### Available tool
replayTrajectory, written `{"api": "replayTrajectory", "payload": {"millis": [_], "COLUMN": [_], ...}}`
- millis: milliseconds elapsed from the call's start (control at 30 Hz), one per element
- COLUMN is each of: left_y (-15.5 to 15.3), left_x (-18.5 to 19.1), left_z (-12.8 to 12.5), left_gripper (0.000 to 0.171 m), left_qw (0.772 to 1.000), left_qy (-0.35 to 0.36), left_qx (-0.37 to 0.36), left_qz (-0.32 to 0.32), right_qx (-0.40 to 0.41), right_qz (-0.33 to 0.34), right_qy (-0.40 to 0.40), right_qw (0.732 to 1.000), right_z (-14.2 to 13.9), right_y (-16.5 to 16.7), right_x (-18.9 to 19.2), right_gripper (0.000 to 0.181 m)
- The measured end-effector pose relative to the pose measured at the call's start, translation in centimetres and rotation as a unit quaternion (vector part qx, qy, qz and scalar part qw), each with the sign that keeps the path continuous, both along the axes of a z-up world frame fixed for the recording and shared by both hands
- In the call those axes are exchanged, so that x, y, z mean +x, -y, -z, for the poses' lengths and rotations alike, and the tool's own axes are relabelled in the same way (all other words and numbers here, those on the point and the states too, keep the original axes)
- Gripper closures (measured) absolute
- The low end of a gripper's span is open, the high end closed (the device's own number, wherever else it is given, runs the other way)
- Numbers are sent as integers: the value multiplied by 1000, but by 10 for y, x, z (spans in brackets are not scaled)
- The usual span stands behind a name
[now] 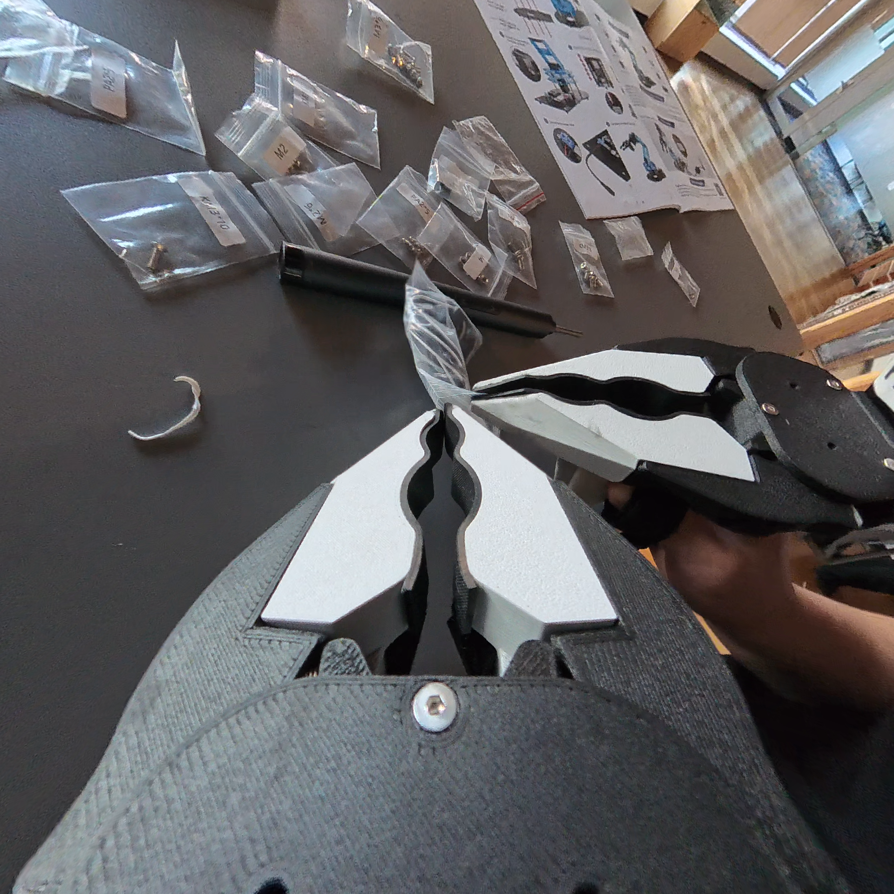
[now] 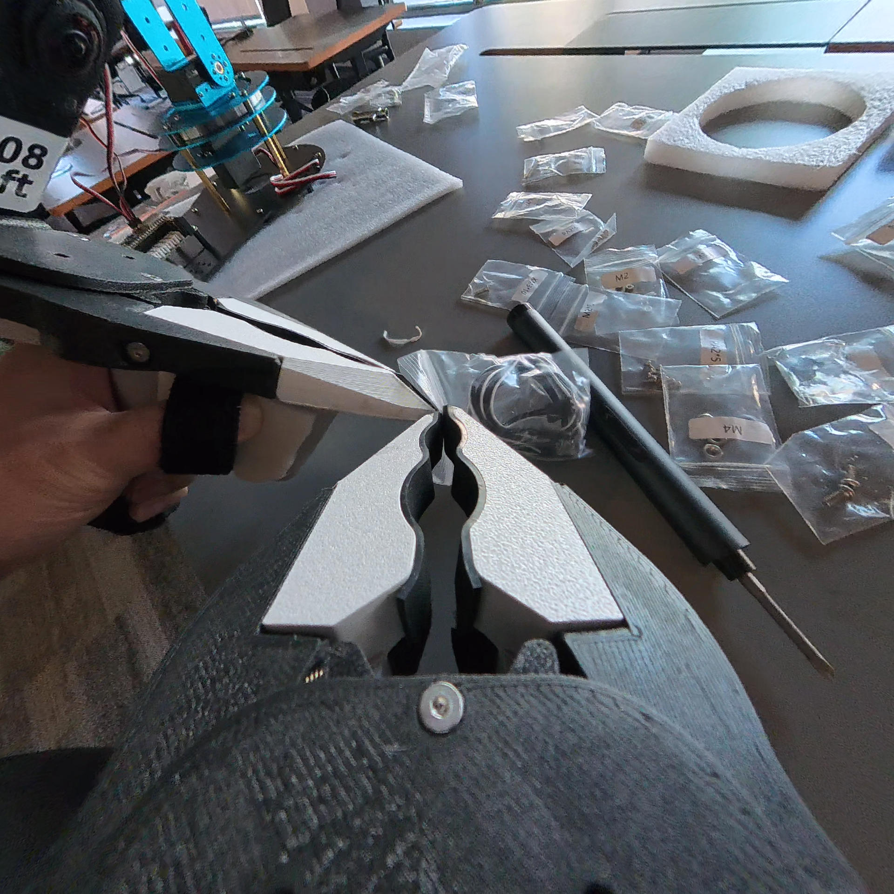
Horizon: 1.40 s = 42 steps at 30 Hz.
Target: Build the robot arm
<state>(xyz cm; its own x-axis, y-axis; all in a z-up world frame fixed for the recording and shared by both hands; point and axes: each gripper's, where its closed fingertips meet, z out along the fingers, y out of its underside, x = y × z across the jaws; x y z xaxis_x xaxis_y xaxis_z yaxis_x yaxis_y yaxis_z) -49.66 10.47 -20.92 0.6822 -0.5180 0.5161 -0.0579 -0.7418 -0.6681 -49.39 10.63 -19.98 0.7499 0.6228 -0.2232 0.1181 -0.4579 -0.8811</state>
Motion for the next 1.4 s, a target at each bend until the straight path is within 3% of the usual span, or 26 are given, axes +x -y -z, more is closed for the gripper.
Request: {"api": "replayTrajectory", "payload": {"millis": [133, 200, 633, 900, 1100, 1200, 1400], "left_y": [2, 5, 8, -10, -23, -29, -35], "left_x": [4, 4, 11, 12, 8, 1, -4], "left_z": [-7, -3, -6, 10, 19, 23, 17], "left_gripper": [171, 161, 171, 171, 171, 171, 171], "left_qw": [992, 985, 981, 999, 998, 996, 990], "left_qy": [115, 156, 185, 39, 23, 15, 35], "left_qx": [-42, -65, -59, -25, -21, -24, -9], "left_qz": [-9, -17, 7, 3, -48, -87, -135], "right_qx": [-42, -67, -204, -135, -71, 31, 66], "right_qz": [1, -12, -70, -1, 19, 52, 31], "right_qy": [-58, -83, -215, -105, 17, 82, 85], "right_qw": [997, 994, 953, 985, 997, 995, 994], "right_z": [-1, 0, 1, 13, 21, 7, 0], "right_y": [0, 2, 10, -11, -24, -35, -30], "right_x": [3, 2, 2, 8, 4, 17, 12], "right_gripper": [181, 181, 181, 181, 181, 181, 181]}}
